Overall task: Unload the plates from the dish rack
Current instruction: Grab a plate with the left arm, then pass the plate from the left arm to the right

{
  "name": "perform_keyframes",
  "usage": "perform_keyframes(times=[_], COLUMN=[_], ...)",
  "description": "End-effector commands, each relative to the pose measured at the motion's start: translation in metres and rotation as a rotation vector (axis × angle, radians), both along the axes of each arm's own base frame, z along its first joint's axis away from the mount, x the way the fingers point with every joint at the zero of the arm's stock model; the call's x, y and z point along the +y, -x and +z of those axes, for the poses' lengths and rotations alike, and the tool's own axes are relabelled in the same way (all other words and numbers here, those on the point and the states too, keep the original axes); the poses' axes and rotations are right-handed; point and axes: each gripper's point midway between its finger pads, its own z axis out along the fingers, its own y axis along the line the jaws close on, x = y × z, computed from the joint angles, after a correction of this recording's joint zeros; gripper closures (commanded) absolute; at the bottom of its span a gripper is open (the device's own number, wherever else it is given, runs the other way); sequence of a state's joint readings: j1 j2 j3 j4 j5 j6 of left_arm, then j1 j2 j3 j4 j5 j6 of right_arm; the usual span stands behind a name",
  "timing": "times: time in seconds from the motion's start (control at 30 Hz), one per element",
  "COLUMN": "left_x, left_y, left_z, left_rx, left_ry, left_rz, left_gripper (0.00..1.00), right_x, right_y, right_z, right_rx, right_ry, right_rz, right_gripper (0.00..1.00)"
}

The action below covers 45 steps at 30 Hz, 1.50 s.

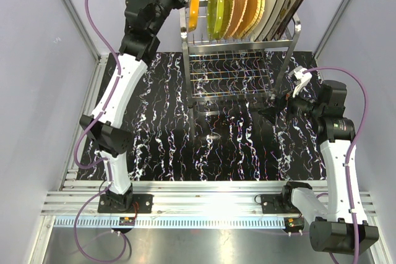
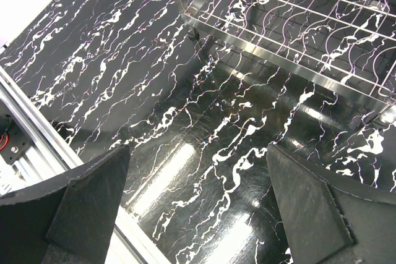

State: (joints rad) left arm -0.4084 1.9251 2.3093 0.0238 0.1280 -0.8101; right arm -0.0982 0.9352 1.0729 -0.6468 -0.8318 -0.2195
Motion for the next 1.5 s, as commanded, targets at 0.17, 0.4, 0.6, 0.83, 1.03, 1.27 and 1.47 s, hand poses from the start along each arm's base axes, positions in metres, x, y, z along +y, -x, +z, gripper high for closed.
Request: perform_keyframes(times=[0.17, 0.4, 0.6, 0.83, 1.03, 1.27, 1.47], left_x=[0.047, 0.052, 0.057, 0.061, 0.063, 0.066, 0.066], left_y=[0.107, 0.127, 0.148, 0.173, 0.194, 0.221, 0.241], left_z=[0.142, 0.154, 0.162, 0.166, 0.162, 0.155, 0.144], left_rx=[-0.371, -0.378, -0.380, -0.363, -0.330, -0.308, -0.269], left_ry=[0.212, 0.236, 0.246, 0.259, 0.252, 0.249, 0.242], left_rz=[-0.024, -0.057, -0.089, -0.139, -0.189, -0.245, -0.301], left_gripper=[1.00, 1.00, 1.00, 1.00, 1.00, 1.00, 1.00], right_x=[0.008, 0.011, 0.016, 0.023, 0.031, 0.040, 0.047], right_y=[0.000, 0.000, 0.002, 0.006, 0.014, 0.021, 0.026], right_z=[0.017, 0.023, 0.029, 0.042, 0.061, 0.075, 0.081], right_rx=[-0.044, -0.048, -0.043, -0.055, -0.065, -0.037, -0.019], right_ry=[-0.038, -0.058, -0.088, -0.124, -0.177, -0.256, -0.281], right_rz=[0.036, 0.054, 0.085, 0.129, 0.186, 0.236, 0.263], right_gripper=[0.00, 0.00, 0.00, 0.00, 0.00, 0.00, 0.00])
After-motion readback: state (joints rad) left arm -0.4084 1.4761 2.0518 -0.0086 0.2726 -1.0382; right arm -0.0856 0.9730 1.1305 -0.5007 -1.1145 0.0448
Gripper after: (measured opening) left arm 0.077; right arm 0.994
